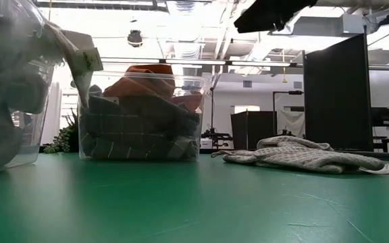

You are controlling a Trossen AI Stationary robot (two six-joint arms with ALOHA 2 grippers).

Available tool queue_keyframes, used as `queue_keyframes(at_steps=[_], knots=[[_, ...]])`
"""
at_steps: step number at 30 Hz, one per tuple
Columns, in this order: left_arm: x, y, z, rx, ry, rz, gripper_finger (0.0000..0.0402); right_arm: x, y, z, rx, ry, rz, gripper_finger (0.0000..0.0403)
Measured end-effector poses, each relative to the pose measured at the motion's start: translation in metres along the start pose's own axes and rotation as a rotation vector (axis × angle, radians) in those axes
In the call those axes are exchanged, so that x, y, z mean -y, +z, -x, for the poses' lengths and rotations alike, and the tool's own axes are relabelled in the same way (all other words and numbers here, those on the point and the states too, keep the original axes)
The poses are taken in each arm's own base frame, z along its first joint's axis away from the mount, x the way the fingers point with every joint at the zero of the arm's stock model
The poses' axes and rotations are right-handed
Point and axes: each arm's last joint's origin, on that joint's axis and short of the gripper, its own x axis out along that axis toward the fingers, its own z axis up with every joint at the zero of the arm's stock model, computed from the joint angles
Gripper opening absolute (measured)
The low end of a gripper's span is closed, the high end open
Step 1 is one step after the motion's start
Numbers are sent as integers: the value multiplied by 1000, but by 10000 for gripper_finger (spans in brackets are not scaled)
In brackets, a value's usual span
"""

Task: Sort towels by color in basket
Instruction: Put the white patterned towel into the bottom transparent bin

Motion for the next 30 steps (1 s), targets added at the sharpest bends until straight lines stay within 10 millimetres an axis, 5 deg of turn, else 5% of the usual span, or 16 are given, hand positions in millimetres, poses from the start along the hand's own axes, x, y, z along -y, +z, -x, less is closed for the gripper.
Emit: queue_keyframes(at_steps=[6, 16, 25, 30], knots=[[-3, -6, -30, -32, 14, -350, 2, 0, -4, -5, -24, -2, 12, 219], [2, -10, -79, 90, -122, -375, 2, -10, -13, -20, -70, 33, 19, 219], [2, -10, -83, 99, -116, -288, 8, -21, -12, -16, -65, 90, -8, 219], [1, -4, -69, 87, -68, -189, 43, -27, -12, -13, -60, 113, 0, 219]])
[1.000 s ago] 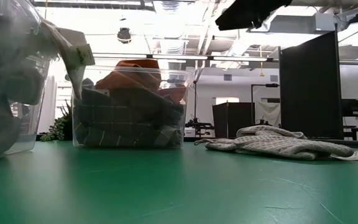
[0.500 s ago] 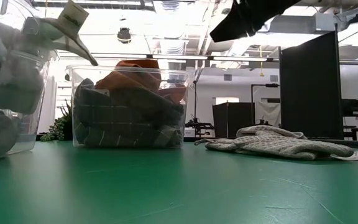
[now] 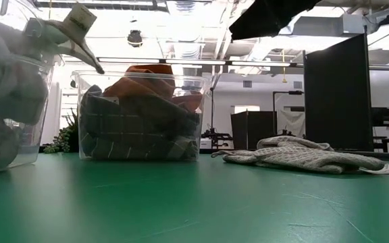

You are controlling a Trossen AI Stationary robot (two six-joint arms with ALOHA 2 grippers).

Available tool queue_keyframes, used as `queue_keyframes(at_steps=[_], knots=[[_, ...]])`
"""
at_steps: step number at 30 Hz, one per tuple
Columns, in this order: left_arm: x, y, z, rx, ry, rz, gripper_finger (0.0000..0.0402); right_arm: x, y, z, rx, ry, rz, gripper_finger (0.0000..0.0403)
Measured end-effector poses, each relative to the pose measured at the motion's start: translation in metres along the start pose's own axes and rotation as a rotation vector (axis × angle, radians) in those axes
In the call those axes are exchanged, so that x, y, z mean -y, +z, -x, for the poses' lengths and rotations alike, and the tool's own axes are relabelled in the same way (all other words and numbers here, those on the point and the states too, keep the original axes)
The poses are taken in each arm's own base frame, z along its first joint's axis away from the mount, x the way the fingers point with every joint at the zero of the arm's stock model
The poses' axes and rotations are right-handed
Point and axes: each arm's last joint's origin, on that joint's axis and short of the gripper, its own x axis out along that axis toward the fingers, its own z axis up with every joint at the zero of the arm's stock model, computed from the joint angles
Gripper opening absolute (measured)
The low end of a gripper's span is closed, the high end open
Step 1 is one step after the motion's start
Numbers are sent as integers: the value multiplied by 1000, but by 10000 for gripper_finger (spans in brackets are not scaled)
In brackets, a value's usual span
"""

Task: Sort towels by color in basket
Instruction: Put the white patterned towel into the bottom transparent bin

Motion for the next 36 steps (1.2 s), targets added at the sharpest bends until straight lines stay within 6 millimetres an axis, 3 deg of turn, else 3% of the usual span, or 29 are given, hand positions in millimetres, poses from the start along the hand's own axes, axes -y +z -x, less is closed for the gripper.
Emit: queue_keyframes(at_steps=[10, 17, 22, 25, 28, 32, 36], knots=[[0, 24, 65, 31, -43, 210, 154, -1, 0, 0, 0, 3, -7, 219], [-1, 20, 106, -59, -43, 362, 169, -1, 0, 0, -3, 3, -12, 219], [-15, 23, 131, 67, 258, 327, 169, -1, 0, 0, -3, 0, -13, 219], [-25, 28, 131, 139, 496, 235, 169, -1, 0, 0, 2, 0, -18, 219], [-38, 34, 121, 120, 605, 182, 169, 0, 0, 0, 3, 0, -19, 219], [-56, 42, 98, 107, 615, 201, 169, 0, 0, 0, 2, -1, -18, 219], [-59, 42, 70, 102, 410, 165, 169, -1, -1, 0, -7, 0, -14, 219]])
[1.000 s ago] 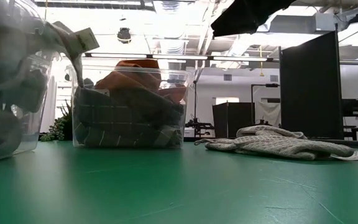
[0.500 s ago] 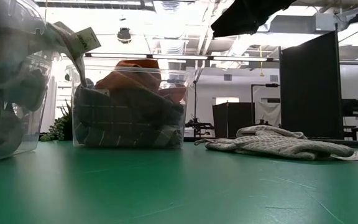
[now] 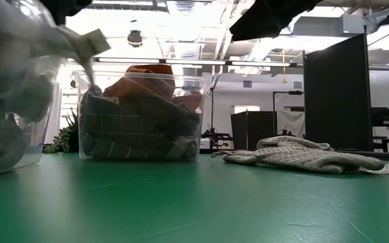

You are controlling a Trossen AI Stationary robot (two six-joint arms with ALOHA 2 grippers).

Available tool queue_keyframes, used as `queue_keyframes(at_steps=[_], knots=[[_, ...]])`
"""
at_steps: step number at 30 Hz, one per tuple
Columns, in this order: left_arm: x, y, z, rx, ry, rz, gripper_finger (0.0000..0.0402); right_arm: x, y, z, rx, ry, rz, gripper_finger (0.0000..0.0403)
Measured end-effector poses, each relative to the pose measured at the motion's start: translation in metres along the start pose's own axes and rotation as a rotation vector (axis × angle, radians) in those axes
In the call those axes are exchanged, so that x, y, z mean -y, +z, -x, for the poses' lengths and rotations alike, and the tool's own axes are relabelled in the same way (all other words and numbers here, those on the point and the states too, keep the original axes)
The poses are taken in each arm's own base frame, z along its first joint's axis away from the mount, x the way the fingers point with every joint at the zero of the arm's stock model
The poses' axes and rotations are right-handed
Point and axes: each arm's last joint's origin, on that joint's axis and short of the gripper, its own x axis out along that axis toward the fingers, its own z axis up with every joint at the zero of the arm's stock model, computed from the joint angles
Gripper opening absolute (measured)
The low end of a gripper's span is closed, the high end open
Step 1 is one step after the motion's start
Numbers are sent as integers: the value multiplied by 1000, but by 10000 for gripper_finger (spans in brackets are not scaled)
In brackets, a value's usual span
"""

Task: Sort towels by color in basket
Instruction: Put the white patterned towel into the bottom transparent bin

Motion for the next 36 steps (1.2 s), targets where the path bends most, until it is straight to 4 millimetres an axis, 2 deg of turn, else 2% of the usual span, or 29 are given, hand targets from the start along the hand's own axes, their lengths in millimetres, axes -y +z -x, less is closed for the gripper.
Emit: queue_keyframes(at_steps=[4, 7, 9, 11, 13, 19, 24, 30, 33, 36], knots=[[13, -5, -11, 15, -136, -21, 159, 0, -1, 0, -11, 0, 4, 219], [24, -9, -10, -2, -251, -74, 150, 0, -1, 0, -10, 0, -1, 219], [27, -14, -10, -54, -237, -108, 144, 0, -1, 0, -11, 0, -10, 219], [18, -9, 5, 10, -164, -59, 138, 0, -1, 0, -11, 0, -10, 219], [14, -12, 11, 4, -131, -29, 132, 0, -1, 0, -11, 0, -11, 219], [20, -13, 13, 20, -212, -59, 118, 0, -1, 0, -11, -1, -14, 219], [32, -21, -10, 25, -234, -85, 114, -1, -1, 0, -11, 1, -13, 219], [42, -50, -53, -29, -236, -57, 113, -1, -1, 0, -11, 1, -12, 219], [42, -60, -64, -81, -237, -23, 113, -1, -1, 0, -9, 1, -13, 219], [40, -58, -62, -89, -260, -23, 113, 0, -1, 0, -8, 1, -14, 219]])
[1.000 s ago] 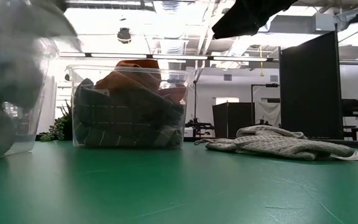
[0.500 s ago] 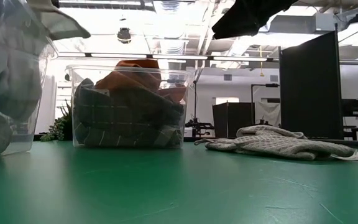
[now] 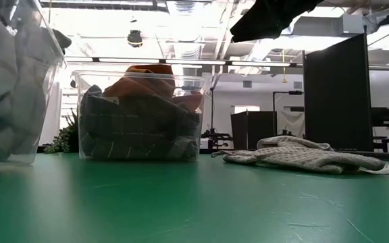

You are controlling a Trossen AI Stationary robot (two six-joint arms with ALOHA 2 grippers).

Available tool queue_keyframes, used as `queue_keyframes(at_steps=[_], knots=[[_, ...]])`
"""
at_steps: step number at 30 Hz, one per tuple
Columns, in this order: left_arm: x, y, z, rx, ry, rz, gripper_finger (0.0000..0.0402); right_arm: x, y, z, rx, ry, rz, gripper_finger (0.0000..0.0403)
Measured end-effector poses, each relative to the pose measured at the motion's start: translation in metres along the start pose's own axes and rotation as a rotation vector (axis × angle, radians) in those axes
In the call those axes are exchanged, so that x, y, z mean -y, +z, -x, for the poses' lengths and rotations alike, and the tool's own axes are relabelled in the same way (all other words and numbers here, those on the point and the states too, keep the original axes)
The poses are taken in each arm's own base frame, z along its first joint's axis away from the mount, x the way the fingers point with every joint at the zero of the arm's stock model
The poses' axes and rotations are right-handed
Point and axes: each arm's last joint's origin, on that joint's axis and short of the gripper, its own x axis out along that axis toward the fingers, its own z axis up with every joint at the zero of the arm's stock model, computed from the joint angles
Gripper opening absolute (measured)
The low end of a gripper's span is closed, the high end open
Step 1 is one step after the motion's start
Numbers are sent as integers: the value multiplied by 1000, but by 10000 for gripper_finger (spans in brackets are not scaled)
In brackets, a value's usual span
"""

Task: Sort towels by color in basket
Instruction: Put the white patterned towel into the bottom transparent bin

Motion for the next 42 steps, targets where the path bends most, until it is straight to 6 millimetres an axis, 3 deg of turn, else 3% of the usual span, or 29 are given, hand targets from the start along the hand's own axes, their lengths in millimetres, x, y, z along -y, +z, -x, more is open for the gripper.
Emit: queue_keyframes(at_steps=[6, 13, 17, 26, 31, 37, 42], knots=[[2, 21, 28, 65, -31, -85, 113, 0, -1, 0, -7, 0, -1, 219], [6, 30, 65, 78, 92, -249, 113, 0, -1, 0, -13, 0, -3, 219], [16, 26, 63, 79, 79, -367, 113, 0, -1, 0, -12, 0, -3, 219], [30, 8, 5, 13, -117, -453, 93, 0, -1, 0, -9, 1, -12, 219], [32, 7, -6, 2, -142, -491, 59, 0, -1, 0, -9, 1, -12, 219], [32, 13, 5, -14, -123, -521, 30, 0, -2, 0, -19, 1, -8, 219], [29, 33, 41, 11, -48, -469, 20, 0, -4, 0, -35, 0, -2, 219]])
